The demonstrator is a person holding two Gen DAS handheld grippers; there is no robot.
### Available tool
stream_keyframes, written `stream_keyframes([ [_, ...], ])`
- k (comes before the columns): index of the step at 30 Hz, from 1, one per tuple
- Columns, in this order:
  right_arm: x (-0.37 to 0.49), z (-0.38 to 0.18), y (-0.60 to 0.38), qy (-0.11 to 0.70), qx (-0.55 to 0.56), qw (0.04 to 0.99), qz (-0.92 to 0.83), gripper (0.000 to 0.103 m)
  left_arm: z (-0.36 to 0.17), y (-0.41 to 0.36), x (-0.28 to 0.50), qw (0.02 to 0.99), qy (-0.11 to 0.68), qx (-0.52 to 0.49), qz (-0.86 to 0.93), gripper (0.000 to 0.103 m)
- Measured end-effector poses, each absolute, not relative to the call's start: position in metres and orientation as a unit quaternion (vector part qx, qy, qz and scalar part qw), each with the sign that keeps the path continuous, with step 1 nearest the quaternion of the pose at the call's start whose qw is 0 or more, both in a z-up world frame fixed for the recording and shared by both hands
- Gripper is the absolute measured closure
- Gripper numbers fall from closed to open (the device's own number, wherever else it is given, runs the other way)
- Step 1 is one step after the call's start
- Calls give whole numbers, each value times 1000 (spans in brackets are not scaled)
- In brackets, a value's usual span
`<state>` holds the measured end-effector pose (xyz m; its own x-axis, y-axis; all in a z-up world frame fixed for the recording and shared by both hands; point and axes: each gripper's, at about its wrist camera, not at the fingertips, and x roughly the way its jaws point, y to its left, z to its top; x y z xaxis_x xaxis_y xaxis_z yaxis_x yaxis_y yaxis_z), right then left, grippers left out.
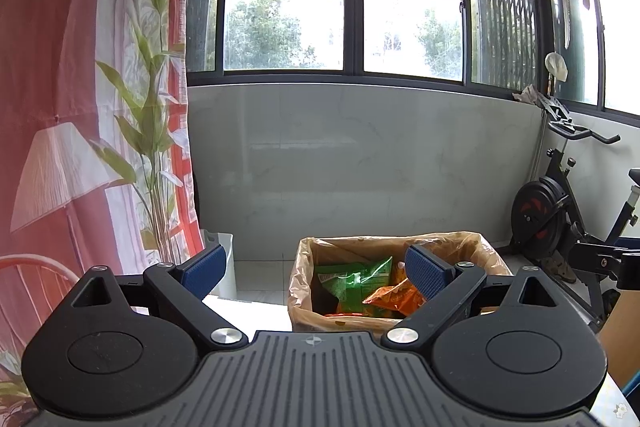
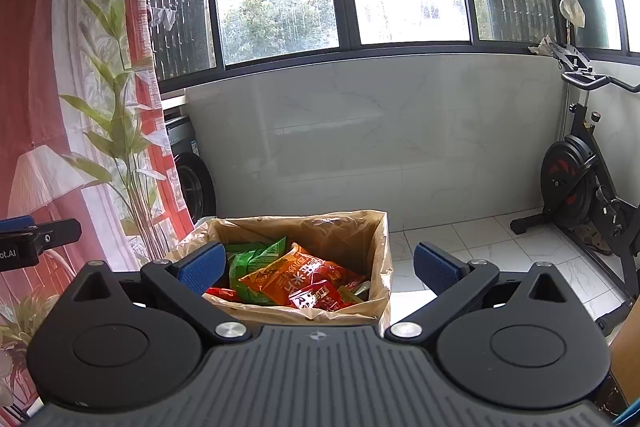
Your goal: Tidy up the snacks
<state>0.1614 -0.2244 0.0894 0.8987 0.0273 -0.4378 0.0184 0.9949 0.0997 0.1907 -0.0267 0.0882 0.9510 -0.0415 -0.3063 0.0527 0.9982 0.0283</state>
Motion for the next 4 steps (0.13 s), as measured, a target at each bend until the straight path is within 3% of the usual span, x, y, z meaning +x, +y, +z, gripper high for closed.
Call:
stream_keyframes([
  [4,161,89,-225,225,50,973,3,1,88,-25,191,987,156,15,-24,6],
])
